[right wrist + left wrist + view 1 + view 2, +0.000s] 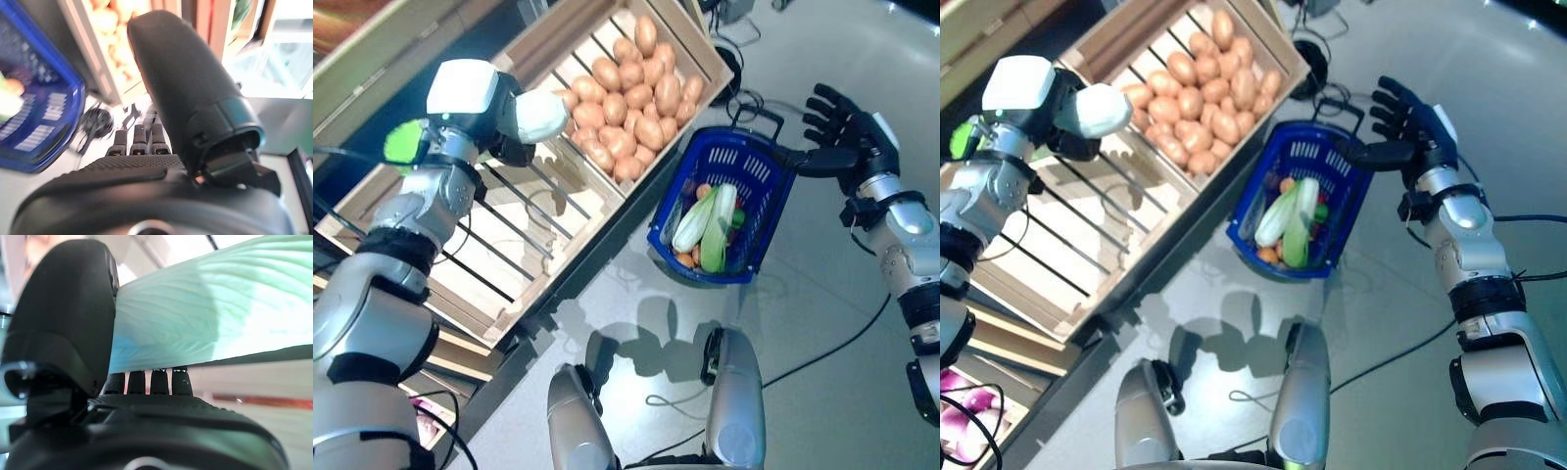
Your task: Put vegetables into the basket
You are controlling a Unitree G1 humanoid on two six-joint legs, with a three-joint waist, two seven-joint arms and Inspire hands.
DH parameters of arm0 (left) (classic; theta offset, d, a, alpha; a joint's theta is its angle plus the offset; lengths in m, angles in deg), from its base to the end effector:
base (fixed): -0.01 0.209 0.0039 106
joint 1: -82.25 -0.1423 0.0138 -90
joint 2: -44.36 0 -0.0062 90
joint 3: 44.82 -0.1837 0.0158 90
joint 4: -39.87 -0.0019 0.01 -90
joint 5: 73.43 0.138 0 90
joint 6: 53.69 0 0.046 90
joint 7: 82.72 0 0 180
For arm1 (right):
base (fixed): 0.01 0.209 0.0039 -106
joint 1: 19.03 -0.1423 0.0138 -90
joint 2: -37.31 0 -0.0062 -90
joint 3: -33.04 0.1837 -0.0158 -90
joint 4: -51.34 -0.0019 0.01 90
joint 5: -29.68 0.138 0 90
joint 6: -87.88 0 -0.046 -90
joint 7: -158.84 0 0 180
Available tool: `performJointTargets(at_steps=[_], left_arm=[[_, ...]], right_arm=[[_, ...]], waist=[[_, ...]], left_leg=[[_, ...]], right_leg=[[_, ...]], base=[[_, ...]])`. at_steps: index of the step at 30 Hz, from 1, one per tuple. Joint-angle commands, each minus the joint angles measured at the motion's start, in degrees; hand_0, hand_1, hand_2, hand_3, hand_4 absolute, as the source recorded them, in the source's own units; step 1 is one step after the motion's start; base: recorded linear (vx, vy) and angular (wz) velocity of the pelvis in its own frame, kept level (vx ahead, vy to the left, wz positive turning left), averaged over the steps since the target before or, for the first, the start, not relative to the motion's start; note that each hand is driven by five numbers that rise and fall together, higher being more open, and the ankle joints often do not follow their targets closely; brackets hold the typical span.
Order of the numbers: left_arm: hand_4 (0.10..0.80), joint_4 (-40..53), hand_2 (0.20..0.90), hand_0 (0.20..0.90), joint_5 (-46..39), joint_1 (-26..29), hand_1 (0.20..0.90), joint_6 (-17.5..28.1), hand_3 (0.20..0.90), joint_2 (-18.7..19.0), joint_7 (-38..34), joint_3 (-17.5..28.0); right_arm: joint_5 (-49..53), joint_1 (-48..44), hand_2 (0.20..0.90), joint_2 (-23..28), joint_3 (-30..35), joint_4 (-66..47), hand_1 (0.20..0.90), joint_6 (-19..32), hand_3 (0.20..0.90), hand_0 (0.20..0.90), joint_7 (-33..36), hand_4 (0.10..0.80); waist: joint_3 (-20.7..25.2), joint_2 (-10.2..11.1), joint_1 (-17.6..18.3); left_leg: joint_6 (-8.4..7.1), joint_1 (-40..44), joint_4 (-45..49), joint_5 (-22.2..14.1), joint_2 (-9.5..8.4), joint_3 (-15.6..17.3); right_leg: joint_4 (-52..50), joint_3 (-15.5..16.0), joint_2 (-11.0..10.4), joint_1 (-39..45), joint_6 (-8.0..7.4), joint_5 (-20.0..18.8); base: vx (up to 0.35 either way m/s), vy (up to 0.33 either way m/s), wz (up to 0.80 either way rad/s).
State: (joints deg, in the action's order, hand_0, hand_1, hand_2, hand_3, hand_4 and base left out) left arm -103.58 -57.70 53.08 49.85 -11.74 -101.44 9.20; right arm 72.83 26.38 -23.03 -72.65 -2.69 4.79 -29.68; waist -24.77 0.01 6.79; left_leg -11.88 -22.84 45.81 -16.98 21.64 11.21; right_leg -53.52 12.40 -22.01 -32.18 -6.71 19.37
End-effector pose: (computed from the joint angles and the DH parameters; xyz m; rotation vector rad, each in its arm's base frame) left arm 0.3375 0.2791 0.2151 1.3487 -0.3546 0.2667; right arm 0.3170 -0.2772 0.1901 -0.1151 -0.2398 0.0801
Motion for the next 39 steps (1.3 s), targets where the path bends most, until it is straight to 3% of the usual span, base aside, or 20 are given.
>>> performJointTargets(at_steps=[1, 5, 7, 12, 18, 25, 30, 39], left_arm=[[0.4, 5.0, 0.3, 0.3, -13.5, -8.4, 0.3, 1.9, 0.3, 0.2, 1.4, 7.6], [0.4, 8.6, 0.3, 0.3, -23.7, -13.0, 0.3, 2.0, 0.3, -4.2, 7.5, 13.1], [0.4, 11.1, 0.3, 0.3, -32.0, -15.9, 0.3, 1.0, 0.3, -8.2, 12.7, 15.4], [0.4, 13.1, 0.3, 0.3, -43.0, -18.5, 0.3, 0.4, 0.3, -13.5, 18.3, 17.5], [0.4, 18.0, 0.3, 0.3, -49.4, -22.2, 0.3, 1.6, 0.3, -18.4, 20.3, 19.3], [0.4, 22.7, 0.3, 0.3, -51.6, -24.6, 0.3, 2.1, 0.3, -21.5, 20.7, 19.1], [0.4, 27.5, 0.3, 0.3, -51.6, -25.8, 0.3, -0.3, 0.3, -24.3, 20.6, 18.1], [0.4, 31.3, 0.3, 0.3, -51.2, -27.0, 0.3, -1.7, 0.3, -26.1, 20.2, 15.7]], right_arm=[[0.2, 5.9, 0.9, -5.3, 3.3, -4.9, 0.9, 1.3, 0.9, 0.9, -5.5, 0.8], [-0.6, 7.2, 0.9, -6.5, 2.6, -5.6, 0.9, -4.2, 0.9, 0.9, -10.6, 0.8], [0.3, 7.7, 0.9, -7.8, 1.1, -6.0, 0.9, -8.5, 0.9, 0.9, -13.3, 0.8], [3.9, 6.3, 0.9, -10.3, -1.0, -6.4, 0.9, -14.9, 0.9, 0.9, -16.8, 0.8], [6.8, 7.2, 0.9, -11.7, -3.5, -8.8, 0.9, -22.7, 0.9, 0.9, -24.0, 0.8], [11.9, 7.6, 0.9, -12.4, -3.6, -10.8, 0.9, -27.9, 0.9, 0.9, -25.4, 0.8], [13.2, 8.6, 0.9, -14.5, -3.8, -11.5, 0.9, -32.4, 0.9, 0.9, -27.0, 0.8], [15.1, 8.5, 0.9, -17.0, -6.9, -10.2, 0.9, -34.2, 0.9, 0.9, -27.2, 0.8]], waist=[[13.8, 1.1, -1.8], [16.2, 1.2, -2.3], [18.8, 1.5, -2.8], [21.9, 1.9, -3.0], [24.1, 2.2, -3.1], [24.9, 2.5, -3.2], [24.9, 2.6, -3.7], [24.8, 2.8, -4.6]], left_leg=[[5.76, 0.5, -8.2, 4.1, -2.42, 1.3], [5.21, 6.8, -16.1, 7.4, -3.74, 3.2], [4.88, 12.8, -24.1, 10.7, -5.86, 4.8], [4.6, 20.2, -34.9, 14.7, -8.26, 6.2], [4.19, 25.0, -43.4, 18.1, -9.18, 6.5], [3.93, 27.5, -48.0, 19.4, -9.58, 5.8], [3.79, 28.1, -49.5, 19.6, -9.57, 5.0], [3.69, 28.8, -49.9, 19.6, -9.84, 3.9]], right_leg=[[15.1, 1.1, 0.4, 10.5, 0.17, -6.7], [23.9, 3.0, 3.4, 17.5, 0.28, -8.5], [33.0, 4.5, 6.2, 23.6, 0.02, -10.9], [44.2, 4.8, 9.2, 31.0, -1.26, -15.1], [51.4, 4.1, 10.6, 34.9, -2.22, -19.0], [54.8, 3.6, 11.9, 36.7, -2.31, -20.5], [55.4, 4.0, 12.3, 37.2, -2.24, -20.3], [57.4, 4.1, 12.4, 38.5, -2.42, -21.2]], base=[[0.091, -0.067, 0.06], [0.137, -0.055, 0.1], [0.183, -0.053, -0.05], [0.09, -0.02, -0.02], [0.02, -0.008, -0.04], [0.005, -0.005, 0.03], [0.006, -0.013, 0.05], [0.009, -0.008, 0.08]])
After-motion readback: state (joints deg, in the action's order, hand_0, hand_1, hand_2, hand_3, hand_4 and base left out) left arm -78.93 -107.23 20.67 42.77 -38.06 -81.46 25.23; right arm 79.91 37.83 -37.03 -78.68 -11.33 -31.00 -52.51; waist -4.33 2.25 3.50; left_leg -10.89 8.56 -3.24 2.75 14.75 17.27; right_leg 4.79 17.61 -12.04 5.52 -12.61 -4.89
